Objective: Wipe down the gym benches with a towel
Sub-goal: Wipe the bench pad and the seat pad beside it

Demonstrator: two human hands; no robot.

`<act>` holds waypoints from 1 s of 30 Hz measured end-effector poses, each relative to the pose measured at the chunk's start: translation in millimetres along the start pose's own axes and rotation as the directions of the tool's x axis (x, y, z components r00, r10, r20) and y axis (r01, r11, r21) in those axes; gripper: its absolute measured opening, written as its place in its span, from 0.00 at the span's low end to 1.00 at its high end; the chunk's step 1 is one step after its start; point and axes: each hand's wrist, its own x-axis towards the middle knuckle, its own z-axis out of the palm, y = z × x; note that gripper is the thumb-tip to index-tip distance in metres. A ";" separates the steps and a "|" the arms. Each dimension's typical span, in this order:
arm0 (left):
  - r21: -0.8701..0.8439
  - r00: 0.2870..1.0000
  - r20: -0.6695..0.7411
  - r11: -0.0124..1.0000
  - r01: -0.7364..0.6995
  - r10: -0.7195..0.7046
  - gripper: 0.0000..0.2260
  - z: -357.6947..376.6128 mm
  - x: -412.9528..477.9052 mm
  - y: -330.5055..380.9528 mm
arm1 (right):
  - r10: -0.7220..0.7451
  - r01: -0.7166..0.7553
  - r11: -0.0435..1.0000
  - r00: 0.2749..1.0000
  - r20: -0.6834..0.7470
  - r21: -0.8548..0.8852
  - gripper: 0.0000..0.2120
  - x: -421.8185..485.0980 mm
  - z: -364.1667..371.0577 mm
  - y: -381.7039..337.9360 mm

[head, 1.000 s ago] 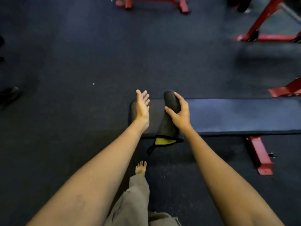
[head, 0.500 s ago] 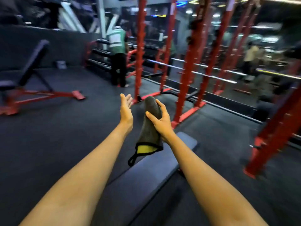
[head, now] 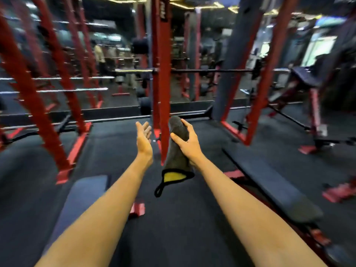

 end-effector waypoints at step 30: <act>0.210 0.814 0.446 0.927 0.309 -0.372 0.25 394.1 406.2 -322.8 | 0.225 -0.334 0.939 0.769 -0.598 -0.076 0.27 383.1 -293.5 307.4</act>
